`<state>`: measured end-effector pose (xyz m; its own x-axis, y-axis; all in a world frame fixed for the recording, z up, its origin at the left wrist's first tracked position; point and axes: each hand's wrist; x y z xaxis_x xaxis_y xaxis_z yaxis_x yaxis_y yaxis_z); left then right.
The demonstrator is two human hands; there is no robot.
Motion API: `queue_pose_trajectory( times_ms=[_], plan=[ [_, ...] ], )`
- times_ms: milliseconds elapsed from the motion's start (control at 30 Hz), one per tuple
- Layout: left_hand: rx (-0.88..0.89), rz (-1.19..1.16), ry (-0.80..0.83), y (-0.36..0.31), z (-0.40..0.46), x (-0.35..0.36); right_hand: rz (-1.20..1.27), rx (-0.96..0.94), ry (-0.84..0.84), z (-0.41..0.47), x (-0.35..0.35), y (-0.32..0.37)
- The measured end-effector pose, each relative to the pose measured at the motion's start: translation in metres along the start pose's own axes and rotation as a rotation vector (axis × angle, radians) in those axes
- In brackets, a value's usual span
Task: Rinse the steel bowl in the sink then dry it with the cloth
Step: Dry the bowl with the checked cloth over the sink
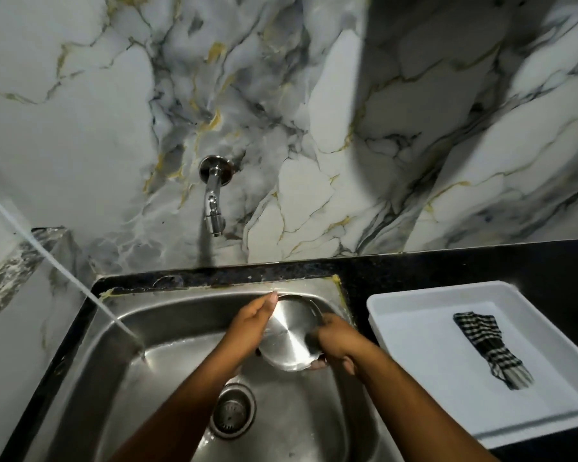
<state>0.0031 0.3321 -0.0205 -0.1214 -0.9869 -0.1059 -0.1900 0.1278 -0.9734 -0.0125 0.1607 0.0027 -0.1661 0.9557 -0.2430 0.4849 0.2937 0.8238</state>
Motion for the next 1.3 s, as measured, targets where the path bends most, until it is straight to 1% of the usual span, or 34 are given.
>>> queue_pose_trajectory(
  times_ms=[67, 133, 200, 233, 267, 333, 367, 400, 467, 533, 567, 633, 700, 800, 833, 867, 933, 1000, 1033, 1100, 1133, 1200, 1267, 1300],
  plan=[
    [-0.049, -0.038, -0.023, -0.006, 0.001, 0.02, 0.064, 0.033, 0.035, -0.003, -0.023, -0.005],
    [-0.082, -0.058, -0.104, -0.009, 0.005, 0.037, 0.147, 0.041, 0.068, -0.005, -0.043, -0.008],
    [-0.141, -0.132, -0.159, -0.019, 0.012, 0.073, 0.201, -0.054, -0.007, -0.007, -0.088, -0.02],
    [-0.188, -0.186, -0.185, -0.018, 0.013, 0.074, 0.143, -0.14, -0.093, -0.006, -0.098, -0.023],
    [-0.234, -0.237, -0.182, -0.021, 0.015, 0.085, 0.025, -0.241, -0.233, -0.007, -0.121, -0.03],
    [-0.305, -0.307, -0.144, -0.028, 0.022, 0.118, -0.284, -0.368, -0.51, -0.006, -0.182, -0.059],
    [-0.328, -0.334, -0.133, -0.032, 0.026, 0.138, -0.437, -0.378, -0.598, -0.002, -0.214, -0.077],
    [-0.345, -0.355, -0.121, -0.036, 0.029, 0.158, -0.563, -0.345, -0.635, 0.003, -0.246, -0.097],
    [-0.374, -0.382, -0.117, -0.043, 0.035, 0.188, -0.772, -0.22, -0.613, 0.017, -0.292, -0.132],
    [-0.384, -0.409, -0.12, -0.044, 0.04, 0.209, -0.937, -0.141, -0.533, 0.032, -0.315, -0.159],
    [-0.383, -0.405, -0.116, -0.045, 0.043, 0.218, -0.996, -0.111, -0.483, 0.039, -0.322, -0.17],
    [-0.375, -0.38, -0.134, -0.047, 0.047, 0.231, -1.027, -0.064, -0.392, 0.05, -0.329, -0.183],
    [-0.376, -0.351, -0.16, -0.051, 0.047, 0.24, -0.994, -0.035, -0.364, 0.056, -0.332, -0.189],
    [-0.375, -0.316, -0.169, -0.057, 0.047, 0.245, -0.948, -0.088, -0.403, 0.056, -0.335, -0.188],
    [-0.375, -0.309, -0.163, -0.058, 0.046, 0.246, -0.865, -0.112, -0.423, 0.053, -0.335, -0.185],
    [-0.372, -0.309, -0.162, -0.06, 0.044, 0.245, -0.714, -0.123, -0.45, 0.05, -0.335, -0.178],
    [-0.361, -0.313, -0.167, -0.065, 0.041, 0.24, -0.26, -0.153, -0.514, 0.038, -0.333, -0.155],
    [-0.355, -0.314, -0.175, -0.069, 0.037, 0.231, 0.089, -0.191, -0.539, 0.026, -0.325, -0.122],
    [-0.351, -0.318, -0.181, -0.069, 0.034, 0.225, 0.206, -0.225, -0.497, 0.02, -0.316, -0.102],
    [-0.337, -0.317, -0.198, -0.071, 0.028, 0.211, 0.382, -0.333, -0.353, 0.007, -0.288, -0.062],
    [-0.327, -0.313, -0.209, -0.071, 0.024, 0.202, 0.413, -0.39, -0.282, 0.0, -0.269, -0.043],
    [-0.303, -0.31, -0.224, -0.07, 0.017, 0.187, 0.339, -0.458, -0.185, -0.011, -0.225, -0.019],
    [-0.259, -0.305, -0.239, -0.069, 0.011, 0.17, 0.154, -0.476, -0.14, -0.018, -0.171, -0.007],
    [-0.225, -0.292, -0.252, -0.068, 0.009, 0.162, 0.025, -0.493, -0.147, -0.021, -0.145, -0.004]
  ],
)
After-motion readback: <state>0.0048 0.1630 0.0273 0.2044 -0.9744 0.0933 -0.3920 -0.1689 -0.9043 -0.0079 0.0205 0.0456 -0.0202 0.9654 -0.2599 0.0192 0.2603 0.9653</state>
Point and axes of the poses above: each hand's wrist, its own z-axis towards the middle knuckle, its own x-axis out of the palm, y = z × x
